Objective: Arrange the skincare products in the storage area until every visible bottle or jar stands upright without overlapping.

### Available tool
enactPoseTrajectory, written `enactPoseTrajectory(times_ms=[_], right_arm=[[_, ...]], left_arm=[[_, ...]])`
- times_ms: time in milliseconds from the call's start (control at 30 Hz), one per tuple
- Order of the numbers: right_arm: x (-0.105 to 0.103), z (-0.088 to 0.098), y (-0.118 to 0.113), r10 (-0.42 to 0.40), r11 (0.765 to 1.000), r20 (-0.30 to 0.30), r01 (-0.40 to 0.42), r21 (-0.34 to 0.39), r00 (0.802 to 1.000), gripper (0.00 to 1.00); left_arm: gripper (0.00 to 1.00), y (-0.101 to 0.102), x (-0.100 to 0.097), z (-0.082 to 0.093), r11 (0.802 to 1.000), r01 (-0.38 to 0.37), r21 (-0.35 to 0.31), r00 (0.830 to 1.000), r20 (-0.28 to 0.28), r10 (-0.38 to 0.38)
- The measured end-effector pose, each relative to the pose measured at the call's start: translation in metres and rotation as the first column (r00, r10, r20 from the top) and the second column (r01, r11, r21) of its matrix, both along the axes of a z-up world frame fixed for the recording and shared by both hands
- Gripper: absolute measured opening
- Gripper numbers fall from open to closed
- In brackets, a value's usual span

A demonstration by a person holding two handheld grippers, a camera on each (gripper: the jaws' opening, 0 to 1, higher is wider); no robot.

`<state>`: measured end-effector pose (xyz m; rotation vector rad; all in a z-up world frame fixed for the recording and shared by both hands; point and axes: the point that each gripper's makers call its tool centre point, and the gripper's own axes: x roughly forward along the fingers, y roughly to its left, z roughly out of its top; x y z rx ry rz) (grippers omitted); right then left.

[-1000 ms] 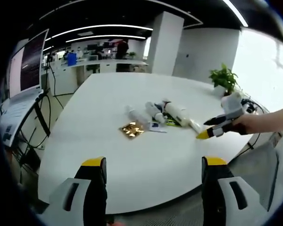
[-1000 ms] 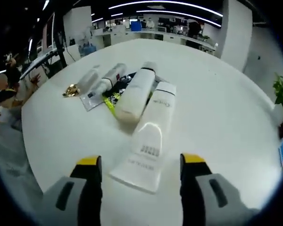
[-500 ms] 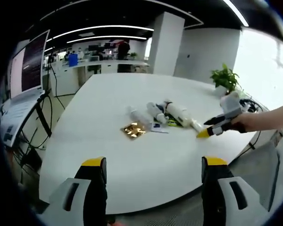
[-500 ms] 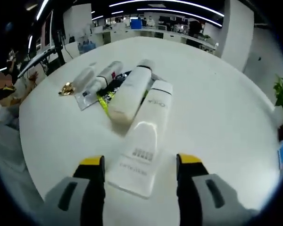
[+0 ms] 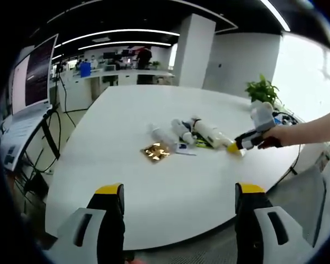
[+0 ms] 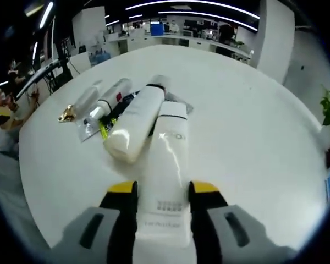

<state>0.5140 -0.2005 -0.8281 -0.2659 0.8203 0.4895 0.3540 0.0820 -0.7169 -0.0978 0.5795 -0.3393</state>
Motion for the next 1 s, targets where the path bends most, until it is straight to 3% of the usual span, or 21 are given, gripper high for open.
enactPoseTrajectory(times_ms=[167,333,433,533,733,933,967,1000], right_arm=[[-0.005,0.002,-0.004,0.054,0.998,0.027,-0.053,-0.014,0.998,0.37],[-0.013,0.005,-0.011,0.122,0.990,0.022,-0.120,-0.081,0.992,0.36],[-0.022,0.005,-0.016,0.121,0.988,-0.020,-0.122,-0.092,0.992,0.36],[-0.026,0.009,-0.020,0.151,0.980,-0.013,-0.152,-0.127,0.988,0.36],[-0.029,0.019,-0.023,0.125,0.989,-0.012,-0.126,-0.080,0.992,0.34],[-0.032,0.031,-0.024,0.153,0.986,0.002,-0.153,-0.072,0.988,0.32],[-0.034,0.032,-0.024,0.177,0.981,-0.001,-0.176,-0.086,0.984,0.29],[-0.032,0.037,-0.028,0.192,0.975,0.015,-0.189,-0.115,0.981,0.12]], left_arm=[[0.81,0.000,0.000,0.000,1.000,-0.002,-0.001,1.000,0.000,0.002],[0.81,0.000,0.000,0.000,1.000,0.002,-0.001,1.000,0.000,-0.002],[0.81,-0.001,0.000,0.000,1.000,0.004,-0.001,1.000,-0.001,-0.004],[0.81,-0.001,-0.001,0.000,1.000,0.008,0.000,1.000,-0.001,-0.008],[0.80,-0.002,-0.001,0.000,1.000,0.013,0.004,1.000,0.000,-0.013],[0.80,-0.002,-0.001,0.000,1.000,0.015,0.003,1.000,0.001,-0.015],[0.80,-0.002,-0.001,0.000,1.000,0.017,0.004,1.000,0.001,-0.017],[0.80,-0.002,-0.001,0.000,1.000,0.018,0.005,1.000,0.002,-0.018]])
